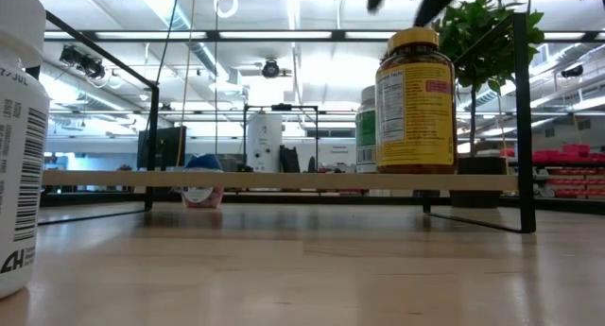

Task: Pick and place medicine bottles onto shelf by color
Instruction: Put the blue medicine bottle on the shelf

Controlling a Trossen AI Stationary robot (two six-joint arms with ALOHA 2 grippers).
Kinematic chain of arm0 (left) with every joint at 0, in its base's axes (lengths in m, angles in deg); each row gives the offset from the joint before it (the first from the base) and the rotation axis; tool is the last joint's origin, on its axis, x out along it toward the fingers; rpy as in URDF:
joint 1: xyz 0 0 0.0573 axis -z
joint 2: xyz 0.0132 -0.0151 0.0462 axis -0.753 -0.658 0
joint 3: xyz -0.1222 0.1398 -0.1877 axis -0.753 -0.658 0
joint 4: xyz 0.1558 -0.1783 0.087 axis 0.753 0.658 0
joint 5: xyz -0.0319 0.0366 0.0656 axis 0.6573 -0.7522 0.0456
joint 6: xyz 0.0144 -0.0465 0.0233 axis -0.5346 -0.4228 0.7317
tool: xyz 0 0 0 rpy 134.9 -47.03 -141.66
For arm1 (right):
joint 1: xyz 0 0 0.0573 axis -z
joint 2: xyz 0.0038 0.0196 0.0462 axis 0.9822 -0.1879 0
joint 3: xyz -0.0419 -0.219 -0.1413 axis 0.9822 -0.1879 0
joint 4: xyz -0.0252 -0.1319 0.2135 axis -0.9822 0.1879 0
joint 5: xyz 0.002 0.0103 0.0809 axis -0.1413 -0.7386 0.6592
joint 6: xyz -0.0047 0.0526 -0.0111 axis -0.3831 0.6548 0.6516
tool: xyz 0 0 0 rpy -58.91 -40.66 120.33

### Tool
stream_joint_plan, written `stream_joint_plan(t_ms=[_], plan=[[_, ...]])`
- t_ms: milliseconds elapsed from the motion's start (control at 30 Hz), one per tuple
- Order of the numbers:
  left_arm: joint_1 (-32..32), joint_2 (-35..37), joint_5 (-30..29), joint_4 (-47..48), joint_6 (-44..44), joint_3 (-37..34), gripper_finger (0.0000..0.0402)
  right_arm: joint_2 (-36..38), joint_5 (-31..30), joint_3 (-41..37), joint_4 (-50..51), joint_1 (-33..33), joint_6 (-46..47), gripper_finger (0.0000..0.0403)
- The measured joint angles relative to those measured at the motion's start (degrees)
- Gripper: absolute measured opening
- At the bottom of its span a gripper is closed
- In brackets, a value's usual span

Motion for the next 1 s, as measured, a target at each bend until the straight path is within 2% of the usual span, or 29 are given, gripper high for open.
stream_joint_plan(t_ms=[233, 433, 567, 700, 867, 1000], plan=[[0.0, -2.3, 10.9, -0.6, -0.1, 0.0, 0.0194, 0.0, -0.3, 9.1, 0.4, 0.9, -8.8, 0.0316], [-0.7, -7.3, 9.0, 3.5, 0.1, 0.0, 0.0196, 0.1, -1.4, 14.5, -2.1, 2.4, -10.5, 0.0316], [-4.0, -12.0, 8.7, 4.8, 2.5, 1.0, 0.0207, 0.1, -1.4, 16.4, -5.2, 2.1, -13.1, 0.0316], [-8.4, -18.3, 9.6, 13.1, 4.6, 8.0, 0.0227, 0.1, -1.4, 16.7, -7.2, 2.1, -15.3, 0.0316], [-14.9, -28.2, 9.8, 28.3, 13.3, 20.1, 0.0246, 0.1, -1.4, 16.7, -7.4, 2.1, -18.8, 0.0316], [-21.2, -35.7, 10.5, 35.5, 18.6, 25.6, 0.0254, 0.1, -1.8, 16.7, -7.4, 2.3, -22.1, 0.0316]])
